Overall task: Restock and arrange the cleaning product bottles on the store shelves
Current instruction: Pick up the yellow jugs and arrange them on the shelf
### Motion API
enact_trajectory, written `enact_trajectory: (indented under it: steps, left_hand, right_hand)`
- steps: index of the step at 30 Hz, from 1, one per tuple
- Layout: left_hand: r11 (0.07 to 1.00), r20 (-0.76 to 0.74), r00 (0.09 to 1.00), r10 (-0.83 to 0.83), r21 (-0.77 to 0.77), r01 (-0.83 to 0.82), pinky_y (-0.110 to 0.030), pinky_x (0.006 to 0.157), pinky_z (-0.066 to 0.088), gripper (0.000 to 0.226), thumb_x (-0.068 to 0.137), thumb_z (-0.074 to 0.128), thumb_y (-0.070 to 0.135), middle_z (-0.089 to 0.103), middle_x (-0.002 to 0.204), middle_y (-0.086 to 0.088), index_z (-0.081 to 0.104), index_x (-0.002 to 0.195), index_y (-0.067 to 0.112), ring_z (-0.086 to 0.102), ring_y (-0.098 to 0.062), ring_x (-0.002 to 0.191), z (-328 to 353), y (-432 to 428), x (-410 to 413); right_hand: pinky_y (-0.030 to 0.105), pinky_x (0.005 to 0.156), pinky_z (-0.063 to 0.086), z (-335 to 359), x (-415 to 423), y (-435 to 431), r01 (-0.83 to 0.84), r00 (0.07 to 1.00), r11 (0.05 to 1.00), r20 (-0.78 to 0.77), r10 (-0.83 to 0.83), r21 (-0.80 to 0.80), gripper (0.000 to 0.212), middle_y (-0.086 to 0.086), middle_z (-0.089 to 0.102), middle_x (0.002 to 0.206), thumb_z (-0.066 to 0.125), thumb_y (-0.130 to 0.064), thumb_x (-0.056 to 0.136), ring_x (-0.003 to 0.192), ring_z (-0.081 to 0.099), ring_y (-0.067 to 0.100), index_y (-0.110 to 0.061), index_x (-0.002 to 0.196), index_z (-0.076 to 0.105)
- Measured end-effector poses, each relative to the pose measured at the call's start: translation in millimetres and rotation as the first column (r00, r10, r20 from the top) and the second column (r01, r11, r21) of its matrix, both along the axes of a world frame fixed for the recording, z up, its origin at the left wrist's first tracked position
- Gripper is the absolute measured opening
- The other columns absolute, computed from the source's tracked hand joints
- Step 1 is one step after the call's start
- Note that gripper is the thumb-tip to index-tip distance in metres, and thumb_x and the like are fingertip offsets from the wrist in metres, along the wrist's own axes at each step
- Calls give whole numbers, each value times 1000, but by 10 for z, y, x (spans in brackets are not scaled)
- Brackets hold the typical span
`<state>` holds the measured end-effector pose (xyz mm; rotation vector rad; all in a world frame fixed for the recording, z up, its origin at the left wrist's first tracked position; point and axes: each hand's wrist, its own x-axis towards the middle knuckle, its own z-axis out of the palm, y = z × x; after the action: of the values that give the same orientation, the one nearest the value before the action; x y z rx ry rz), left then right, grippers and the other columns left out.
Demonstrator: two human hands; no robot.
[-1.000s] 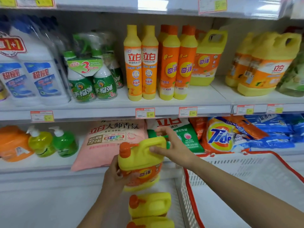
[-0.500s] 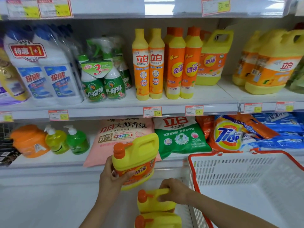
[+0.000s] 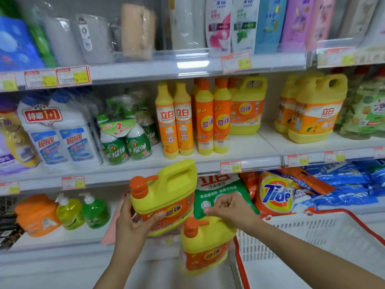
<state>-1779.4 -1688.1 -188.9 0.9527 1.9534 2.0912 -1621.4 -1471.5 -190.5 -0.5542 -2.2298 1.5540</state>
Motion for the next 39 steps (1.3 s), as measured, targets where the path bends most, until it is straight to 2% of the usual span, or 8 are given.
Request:
enact_trajectory:
  steps: [4,15,18,23,27,29,33,39]
  left_hand:
    - [998,-54,997,-55,22,56,-15,74,55,61,58,82,14,73,102,7,59,112,29,68,-4,94,522,306,170]
    - [957,-75,959,-272,80,277,-36,74,60,75,56,90,38,71,115,3,58,124,31,67,-14,106,1304,1711,721]
    - [941,-61,944,-324,80,328,-29,67,59,70,60,92,39,69,118,2,58,121,37,67,-18,106,1389,2084,839]
    - [929,-44,931,-361,62,364,-27,64,58,68,62,83,27,69,118,1,55,124,31,66,-23,107,1447,2614,905]
    - [932,-84,929,-360,18,363,-42,83,59,77,61,92,37,68,120,7,54,128,34,64,-15,113,1506,2909,784]
    - [929,-110,924,-368,12,371,-41,87,58,74,60,90,39,68,120,10,54,125,39,64,-9,111,1515,3009,720]
    - [940,-111,934,-340,-5,341,-46,89,58,68,66,89,31,68,120,10,55,123,39,64,-8,110,1422,3178,621]
    - [948,-94,944,-317,-1,318,-36,80,60,64,67,87,30,66,121,4,55,122,34,65,-15,110,1236,3380,516]
  right_hand:
    - [24,49,23,623,175,227,80,984,995,-155,-88,-57,36,-12,37,42,86,-27,72,43,27,7,-5,82,59]
    - [29,47,19,1326,865,1215,168,956,985,-252,-152,46,56,4,52,58,74,-61,73,42,24,10,-33,121,64]
    - [21,54,39,1409,1021,1449,216,945,973,-267,-187,80,56,-1,75,106,71,-58,78,42,38,1,-26,124,65]
    - [24,79,56,1466,1112,1851,219,944,972,-270,-188,90,35,-14,75,105,63,-37,90,91,73,10,-23,121,68]
    - [6,61,43,1442,1064,2133,226,947,966,-261,-188,126,25,-24,73,90,58,-24,98,63,61,-11,-24,122,66]
    - [11,64,44,1470,1017,2182,242,946,960,-253,-201,140,28,-17,75,93,60,-33,96,62,61,-5,-31,124,65]
    - [54,80,55,1366,848,2365,267,943,951,-247,-224,157,45,7,75,106,59,-70,83,89,62,54,-46,121,64]
    - [58,89,53,1194,645,2540,305,936,938,-236,-263,166,54,-16,73,111,56,-72,82,99,67,44,-41,125,64]
